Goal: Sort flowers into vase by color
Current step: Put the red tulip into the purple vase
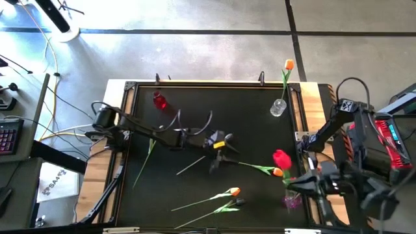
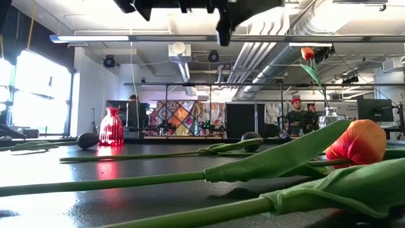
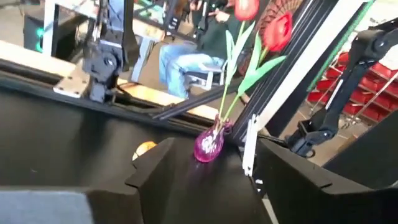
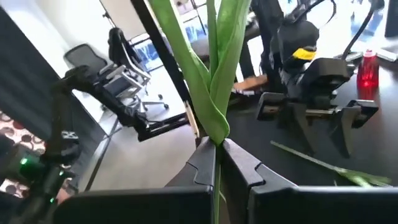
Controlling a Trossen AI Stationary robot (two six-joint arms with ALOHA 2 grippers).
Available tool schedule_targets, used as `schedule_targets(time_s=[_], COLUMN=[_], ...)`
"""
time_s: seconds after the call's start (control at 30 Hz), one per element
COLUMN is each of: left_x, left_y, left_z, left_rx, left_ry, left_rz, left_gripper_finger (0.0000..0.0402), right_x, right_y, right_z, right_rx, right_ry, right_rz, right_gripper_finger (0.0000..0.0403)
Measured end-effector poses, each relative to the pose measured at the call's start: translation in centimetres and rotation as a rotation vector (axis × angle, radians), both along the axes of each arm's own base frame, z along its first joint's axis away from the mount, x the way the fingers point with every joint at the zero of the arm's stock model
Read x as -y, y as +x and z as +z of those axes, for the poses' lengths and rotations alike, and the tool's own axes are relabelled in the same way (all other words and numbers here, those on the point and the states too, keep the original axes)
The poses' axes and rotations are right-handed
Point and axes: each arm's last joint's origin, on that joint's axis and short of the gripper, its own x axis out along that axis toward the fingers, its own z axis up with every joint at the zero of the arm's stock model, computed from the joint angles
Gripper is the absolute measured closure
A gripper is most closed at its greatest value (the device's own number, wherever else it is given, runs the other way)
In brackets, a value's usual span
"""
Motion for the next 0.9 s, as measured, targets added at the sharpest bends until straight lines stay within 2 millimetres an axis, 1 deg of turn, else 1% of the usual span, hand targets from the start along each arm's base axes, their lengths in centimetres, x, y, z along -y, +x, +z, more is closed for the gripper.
schedule_targets(time_s=[0.07, 0.17, 0.23, 0.3, 0.43, 0.63, 0.73, 0.83, 0.9], left_x=[0.1, -0.1, -0.6, -1.2, -1.9, -2.6, -2.9, -3.3, -3.4], left_y=[0.3, 0.5, 0.3, -0.2, -1.7, -4.1, -5.1, -6.1, -6.8], left_z=[-0.5, -0.8, -0.7, -0.1, 2.1, 5.3, 7.0, 8.7, 9.6], left_rx=[-0.033, -0.075, -0.112, -0.158, -0.167, -0.151, -0.098, -0.040, -0.021], left_ry=[-0.007, -0.030, -0.072, -0.091, -0.041, 0.053, 0.060, 0.083, 0.100], left_rz=[0.002, 0.011, 0.031, 0.053, 0.071, 0.134, 0.203, 0.278, 0.303], left_gripper_finger=[0.0176, 0.0174, 0.0178, 0.0187, 0.0208, 0.0232, 0.0240, 0.0246, 0.0250], right_x=[0.3, 0.6, 0.7, 0.8, 1.0, 0.9, 1.5, 2.5, 3.0], right_y=[1.1, 3.1, 4.5, 5.6, 6.6, 6.9, 7.1, 7.7, 8.0], right_z=[-0.2, -0.7, -0.9, -0.8, 0.0, 1.7, 1.9, 1.8, 1.6], right_rx=[-0.034, -0.103, -0.113, -0.091, -0.028, 0.098, 0.118, 0.119, 0.110], right_ry=[0.016, -0.006, -0.034, -0.067, -0.116, -0.200, -0.263, -0.279, -0.286], right_rz=[-0.001, 0.028, 0.021, 0.002, 0.001, -0.034, -0.166, -0.314, -0.381], right_gripper_finger=[0.0403, 0.0403, 0.0403, 0.0403, 0.0403, 0.0403, 0.0403, 0.0403, 0.0403])
